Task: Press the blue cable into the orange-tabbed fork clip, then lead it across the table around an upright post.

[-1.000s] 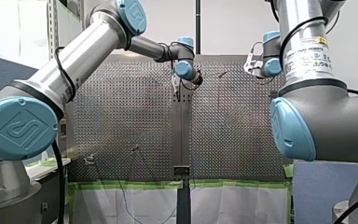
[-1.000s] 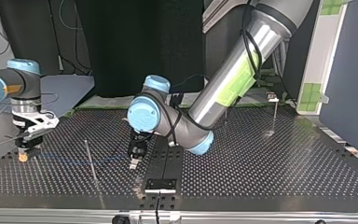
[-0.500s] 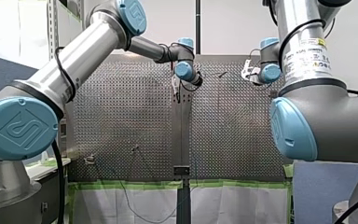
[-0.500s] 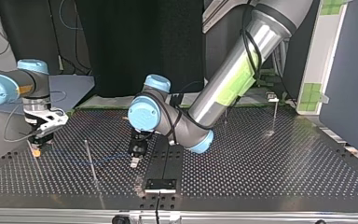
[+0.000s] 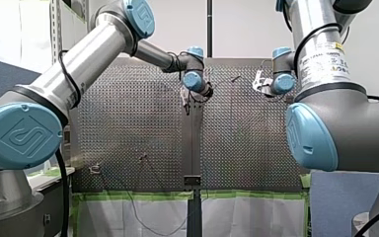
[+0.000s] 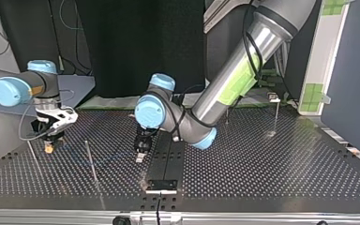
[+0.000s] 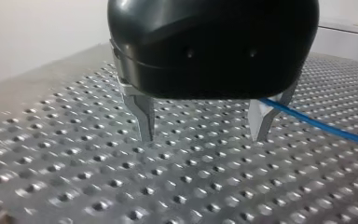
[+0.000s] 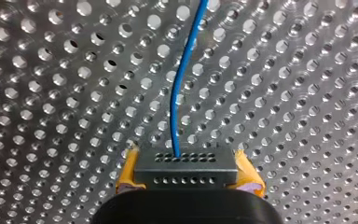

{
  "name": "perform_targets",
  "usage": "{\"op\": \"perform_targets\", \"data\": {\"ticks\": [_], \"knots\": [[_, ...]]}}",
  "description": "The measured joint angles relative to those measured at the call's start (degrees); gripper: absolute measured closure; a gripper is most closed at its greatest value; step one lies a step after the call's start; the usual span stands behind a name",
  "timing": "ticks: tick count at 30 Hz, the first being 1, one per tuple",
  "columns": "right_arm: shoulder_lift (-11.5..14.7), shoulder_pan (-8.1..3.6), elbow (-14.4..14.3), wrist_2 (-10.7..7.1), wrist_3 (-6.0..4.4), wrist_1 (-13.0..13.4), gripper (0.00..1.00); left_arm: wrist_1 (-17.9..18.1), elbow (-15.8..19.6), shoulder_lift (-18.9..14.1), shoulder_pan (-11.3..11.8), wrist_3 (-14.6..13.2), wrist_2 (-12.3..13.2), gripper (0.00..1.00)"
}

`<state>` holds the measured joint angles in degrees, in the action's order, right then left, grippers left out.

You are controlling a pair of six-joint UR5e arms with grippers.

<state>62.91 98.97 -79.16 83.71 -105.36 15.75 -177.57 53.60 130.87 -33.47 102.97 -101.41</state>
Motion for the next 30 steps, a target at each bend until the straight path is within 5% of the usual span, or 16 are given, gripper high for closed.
{"op": "perform_targets", "data": {"ticks": [30], "knots": [[-4.42,2.01,-2.42,2.45,1.49,1.03,1.00,0.02,0.51,-0.05,0.54,0.17,-0.02,0.00]]}}
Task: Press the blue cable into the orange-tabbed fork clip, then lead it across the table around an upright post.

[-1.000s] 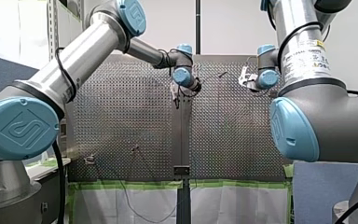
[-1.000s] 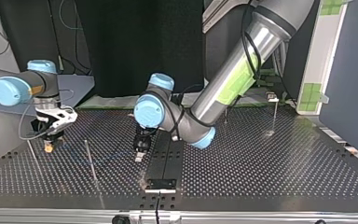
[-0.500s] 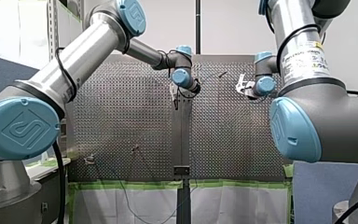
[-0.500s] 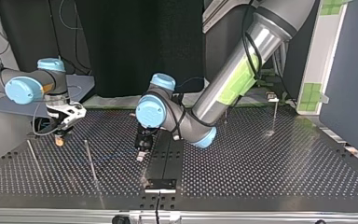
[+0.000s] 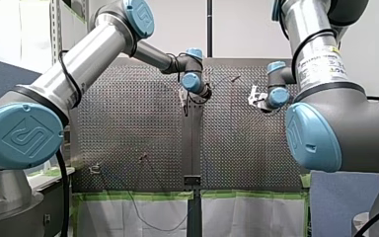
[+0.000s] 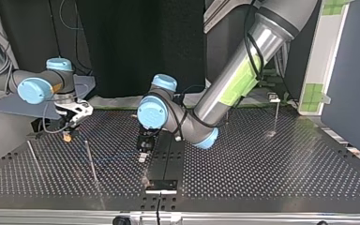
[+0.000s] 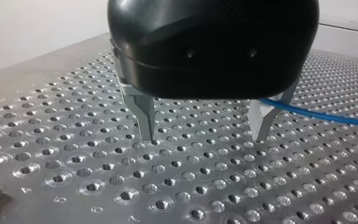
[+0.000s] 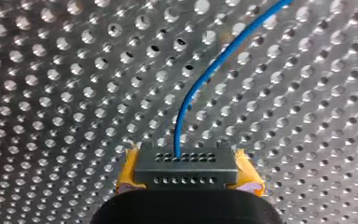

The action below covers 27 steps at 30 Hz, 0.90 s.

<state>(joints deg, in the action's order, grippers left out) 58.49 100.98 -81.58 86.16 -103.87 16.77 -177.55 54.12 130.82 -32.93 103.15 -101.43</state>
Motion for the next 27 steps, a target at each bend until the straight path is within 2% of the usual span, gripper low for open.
{"op": "perform_targets", "data": {"ticks": [14,27], "knots": [[-1.59,0.22,-0.13,0.58,0.96,0.29,1.00,0.14,0.00,0.00,0.03,0.11,-1.65,0.00],[-1.81,0.39,-0.30,2.02,2.13,0.29,1.00,1.44,0.00,0.01,-0.01,2.37,-1.86,0.00]]}}
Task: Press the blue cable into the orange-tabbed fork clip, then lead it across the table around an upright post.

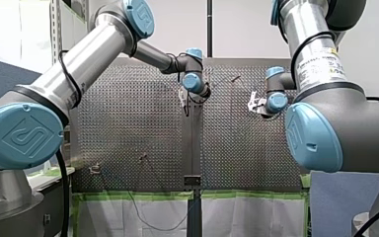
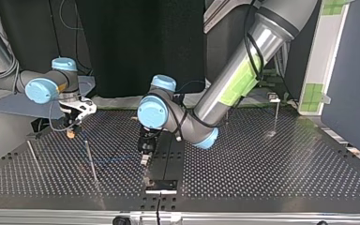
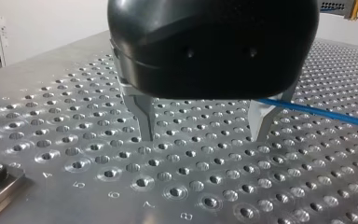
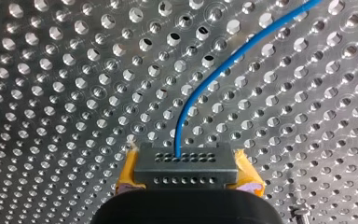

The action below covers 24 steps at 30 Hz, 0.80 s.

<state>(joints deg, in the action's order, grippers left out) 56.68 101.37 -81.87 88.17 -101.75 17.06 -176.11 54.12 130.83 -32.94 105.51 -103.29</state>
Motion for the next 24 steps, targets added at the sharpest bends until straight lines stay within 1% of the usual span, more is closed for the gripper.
{"op": "perform_targets", "data": {"ticks": [7,13,15,20,24], "knots": [[-0.11,0.01,-0.61,0.55,0.38,0.30,1.00,-0.02,0.00,-0.01,0.03,0.46,-0.42,0.00],[-0.31,0.04,-1.79,0.86,0.48,2.28,1.00,0.04,-0.06,0.00,-0.06,0.47,-0.90,0.00],[-0.43,-0.01,-1.88,0.91,0.48,2.52,1.00,0.05,-0.07,-0.01,-0.01,0.48,-0.97,0.00],[-1.79,0.03,-2.00,0.96,0.75,2.70,1.00,0.05,-0.08,-0.01,-0.04,0.54,-1.13,0.00],[-2.96,0.01,-2.04,1.05,0.97,2.82,1.00,0.06,-0.07,-0.01,-0.25,0.59,-2.25,0.00]]}}
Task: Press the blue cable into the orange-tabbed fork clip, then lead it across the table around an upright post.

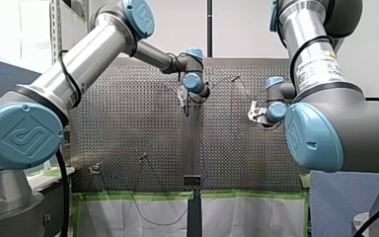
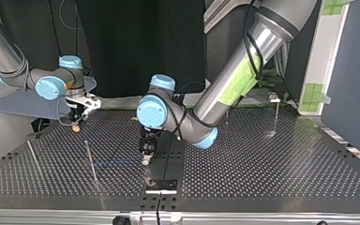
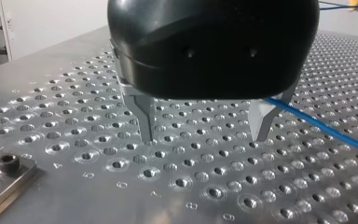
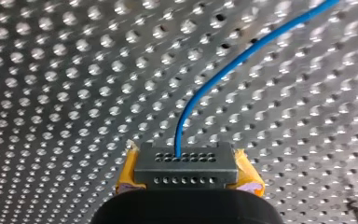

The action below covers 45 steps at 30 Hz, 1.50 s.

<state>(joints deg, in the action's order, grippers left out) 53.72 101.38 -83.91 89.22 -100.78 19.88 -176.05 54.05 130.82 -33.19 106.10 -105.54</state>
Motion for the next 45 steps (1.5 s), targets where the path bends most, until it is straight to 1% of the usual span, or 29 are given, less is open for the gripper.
{"op": "perform_targets", "data": {"ticks": [2,4,9,13,18,21,24,29,34,42,45], "knots": [[-0.24,-0.02,-0.03,0.05,0.07,0.08,1.00,0.13,-0.01,0.03,-0.03,0.16,-0.58,0.00],[-0.49,-0.01,-0.05,0.11,0.10,0.23,1.00,0.64,0.02,0.05,0.10,0.76,-0.56,0.00],[-2.04,0.03,-1.03,0.21,0.11,1.61,1.00,2.98,0.02,0.06,0.63,3.46,1.72,0.00],[-4.19,-0.28,-2.92,0.23,-0.02,3.80,1.00,4.05,0.05,0.08,0.84,5.59,3.59,0.00],[-6.91,-1.01,-3.67,0.19,0.29,6.56,1.00,5.13,0.06,0.08,1.32,8.30,5.92,0.00],[-8.49,-1.52,-3.74,0.16,0.61,8.14,1.00,5.19,0.07,0.08,1.41,9.77,5.86,0.00],[-10.19,-2.01,-3.76,0.02,0.87,9.84,1.00,5.19,0.07,0.08,1.38,10.65,5.45,0.00],[-12.78,-2.86,-3.76,-0.08,0.82,12.43,1.00,5.11,0.07,0.08,1.31,11.13,4.96,0.00],[-15.36,-3.33,-3.77,-0.11,0.44,14.32,1.00,4.67,0.07,0.08,1.39,11.15,4.55,0.00],[-19.53,-3.68,-3.77,-0.18,0.08,15.20,1.00,4.29,0.07,0.08,1.44,11.04,3.75,0.00],[-20.72,-3.75,-3.77,-0.12,0.05,15.34,1.00,3.67,0.09,0.08,1.44,10.42,3.21,0.00]]}}
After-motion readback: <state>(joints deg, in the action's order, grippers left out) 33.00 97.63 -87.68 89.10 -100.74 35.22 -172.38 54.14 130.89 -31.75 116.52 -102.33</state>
